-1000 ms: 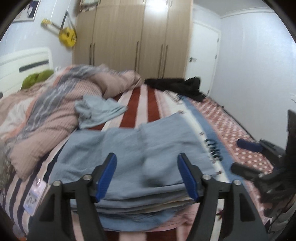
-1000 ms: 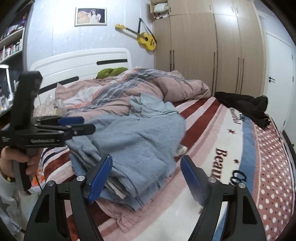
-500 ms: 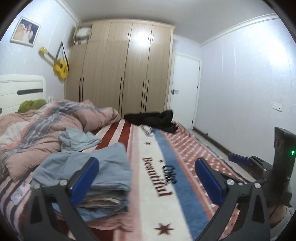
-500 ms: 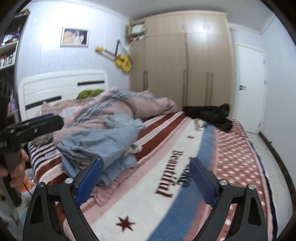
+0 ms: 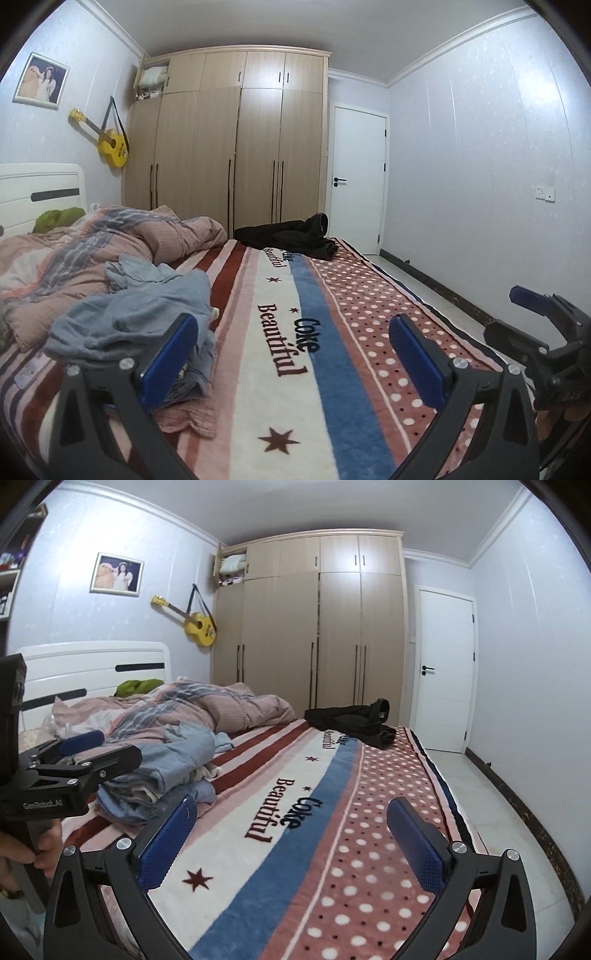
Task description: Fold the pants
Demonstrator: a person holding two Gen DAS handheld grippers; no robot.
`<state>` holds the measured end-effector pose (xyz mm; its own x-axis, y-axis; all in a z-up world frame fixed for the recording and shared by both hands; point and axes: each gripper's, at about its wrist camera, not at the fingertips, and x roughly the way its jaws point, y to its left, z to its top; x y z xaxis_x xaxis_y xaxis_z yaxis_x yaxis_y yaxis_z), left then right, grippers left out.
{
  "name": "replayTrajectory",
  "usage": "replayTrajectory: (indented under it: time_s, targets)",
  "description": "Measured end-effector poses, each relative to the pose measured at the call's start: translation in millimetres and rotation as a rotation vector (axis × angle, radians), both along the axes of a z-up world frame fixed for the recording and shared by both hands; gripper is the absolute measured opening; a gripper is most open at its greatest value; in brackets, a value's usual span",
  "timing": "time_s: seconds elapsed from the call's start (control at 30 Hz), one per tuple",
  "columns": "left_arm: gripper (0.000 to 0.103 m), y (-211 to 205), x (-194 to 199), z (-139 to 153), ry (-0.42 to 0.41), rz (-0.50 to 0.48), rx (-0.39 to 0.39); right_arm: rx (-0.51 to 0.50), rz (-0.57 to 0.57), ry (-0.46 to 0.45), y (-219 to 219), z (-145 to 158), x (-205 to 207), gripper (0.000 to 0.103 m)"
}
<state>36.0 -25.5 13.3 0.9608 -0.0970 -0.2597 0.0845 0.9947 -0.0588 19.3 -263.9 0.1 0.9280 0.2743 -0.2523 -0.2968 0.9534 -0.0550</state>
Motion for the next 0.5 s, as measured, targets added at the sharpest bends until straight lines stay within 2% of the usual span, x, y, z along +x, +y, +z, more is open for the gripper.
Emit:
replayTrajectory:
  time_s: [0.23, 0.5]
  targets:
    - [0.102, -6, -2, -1, 0.014, -0.01, -0.001, 0.029, -0.025, -0.003, -18, 3, -11, 0.103]
    - [0.102, -6, -4, 1, 0.016, -0.021, -0.018, 0.029, -0.031, -0.005, -19, 6, -13, 0.103]
